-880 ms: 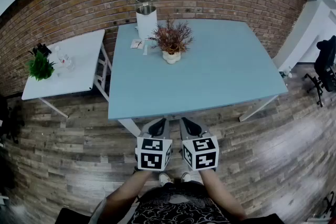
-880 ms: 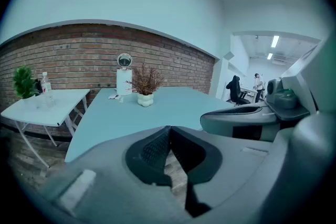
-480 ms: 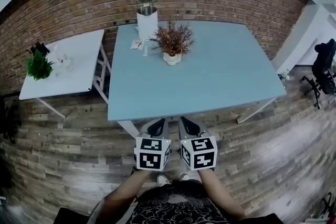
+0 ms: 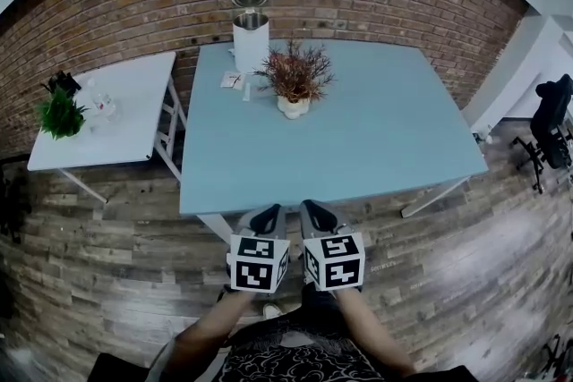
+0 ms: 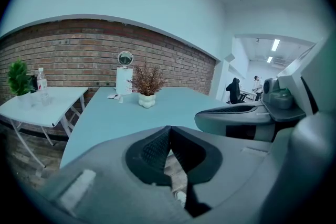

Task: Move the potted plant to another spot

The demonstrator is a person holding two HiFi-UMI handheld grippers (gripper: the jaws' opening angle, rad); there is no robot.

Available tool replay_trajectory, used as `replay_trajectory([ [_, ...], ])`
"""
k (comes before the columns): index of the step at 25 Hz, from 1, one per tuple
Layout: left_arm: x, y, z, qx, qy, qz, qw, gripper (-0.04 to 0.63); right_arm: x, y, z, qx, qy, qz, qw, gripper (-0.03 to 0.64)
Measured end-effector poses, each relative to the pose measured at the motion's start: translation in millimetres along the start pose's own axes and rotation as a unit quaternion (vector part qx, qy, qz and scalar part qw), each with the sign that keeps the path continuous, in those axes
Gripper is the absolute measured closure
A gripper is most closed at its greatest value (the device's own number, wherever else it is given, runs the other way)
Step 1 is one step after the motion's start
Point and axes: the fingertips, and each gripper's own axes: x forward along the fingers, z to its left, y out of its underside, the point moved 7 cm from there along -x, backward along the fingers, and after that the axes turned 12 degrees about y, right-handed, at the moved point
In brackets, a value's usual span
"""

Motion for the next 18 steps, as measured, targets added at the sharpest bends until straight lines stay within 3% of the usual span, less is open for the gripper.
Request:
replay_trajectory([
  [18, 97, -44, 28, -0.012, -0.037, 0.014, 0.9991, 0.594, 98, -38, -73, 0.001, -0.03, 0.003, 1.0, 0.595],
])
